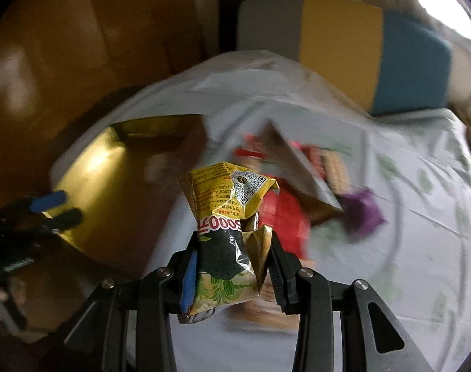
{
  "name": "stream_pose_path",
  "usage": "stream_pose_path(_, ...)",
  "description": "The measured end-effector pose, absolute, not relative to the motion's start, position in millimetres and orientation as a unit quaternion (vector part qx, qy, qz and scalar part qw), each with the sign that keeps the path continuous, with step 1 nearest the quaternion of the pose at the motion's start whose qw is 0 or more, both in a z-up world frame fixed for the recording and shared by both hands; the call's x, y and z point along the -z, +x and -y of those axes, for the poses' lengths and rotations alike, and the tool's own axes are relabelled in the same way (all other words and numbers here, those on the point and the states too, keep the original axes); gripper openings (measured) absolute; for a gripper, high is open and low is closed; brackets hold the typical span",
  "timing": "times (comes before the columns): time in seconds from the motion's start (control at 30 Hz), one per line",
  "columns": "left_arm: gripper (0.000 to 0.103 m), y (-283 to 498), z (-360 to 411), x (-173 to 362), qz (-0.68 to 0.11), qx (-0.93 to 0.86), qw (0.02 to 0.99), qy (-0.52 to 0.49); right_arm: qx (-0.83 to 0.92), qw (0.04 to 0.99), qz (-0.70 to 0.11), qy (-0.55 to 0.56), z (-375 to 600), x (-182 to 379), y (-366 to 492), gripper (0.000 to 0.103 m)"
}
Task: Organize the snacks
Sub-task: 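Carry the yellow chip bag into the gold tray and open the right tool, then grasp the long white snack packet with the left tool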
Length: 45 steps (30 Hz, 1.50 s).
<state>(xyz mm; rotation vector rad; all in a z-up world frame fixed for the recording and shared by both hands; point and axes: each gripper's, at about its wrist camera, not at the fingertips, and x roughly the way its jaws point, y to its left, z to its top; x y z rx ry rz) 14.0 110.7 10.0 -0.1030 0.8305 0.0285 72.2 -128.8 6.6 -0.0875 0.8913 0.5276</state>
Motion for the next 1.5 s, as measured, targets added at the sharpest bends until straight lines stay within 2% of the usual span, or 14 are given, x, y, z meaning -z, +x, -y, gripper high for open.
stream_pose_path(0.27,0.061,7.3,-138.9,-4.9,-0.406,-0.035,0.910,-0.080,-0.313,0.844,-0.434,-0.041,28.3,-10.6,83.0,0.042)
stream_pose_path(0.3,0.061,6.6,-139.7,-4.7,-0.406,-0.036,0.910,-0.080,-0.315,0.842,-0.436,-0.042,20.7,-8.8,83.8,0.044)
stream_pose_path(0.4,0.061,5.7,-142.3,-3.5,-0.405,-0.035,0.910,-0.082,-0.318,0.837,-0.443,-0.040,5.1,-2.2,87.2,0.059)
stream_pose_path(0.5,0.055,5.8,-141.9,-1.4,-0.408,-0.034,0.909,-0.083,-0.313,0.840,-0.440,-0.048,6.4,-2.9,86.3,0.060)
stream_pose_path(0.53,0.052,7.5,-141.5,-0.5,-0.410,-0.032,0.908,-0.083,-0.308,0.843,-0.439,-0.051,10.8,-3.8,84.5,0.060)
stream_pose_path(0.8,0.052,14.6,-117.5,-5.3,-0.414,0.002,0.908,-0.060,-0.242,0.873,-0.414,-0.087,77.4,-13.9,73.1,0.065)
stream_pose_path(1.07,0.052,37.7,-72.2,-25.5,-0.412,0.064,0.908,-0.044,-0.144,0.877,-0.444,-0.112,169.1,6.7,86.3,0.069)
stream_pose_path(1.17,0.039,54.8,-52.8,-32.2,-0.417,0.086,0.904,-0.045,-0.108,0.879,-0.448,-0.122,204.2,13.6,90.9,0.072)
stream_pose_path(1.2,0.038,62.7,-44.5,-34.6,-0.418,0.094,0.902,-0.045,-0.098,0.879,-0.450,-0.121,213.6,16.5,92.7,0.072)
stream_pose_path(1.43,0.038,128.9,10.9,-29.6,-0.458,0.144,0.872,-0.098,-0.049,0.878,-0.471,-0.061,260.0,31.4,109.3,0.074)
stream_pose_path(1.5,0.042,148.4,23.3,-21.9,-0.467,0.149,0.864,-0.113,-0.052,0.880,-0.468,-0.060,258.4,29.5,109.9,0.075)
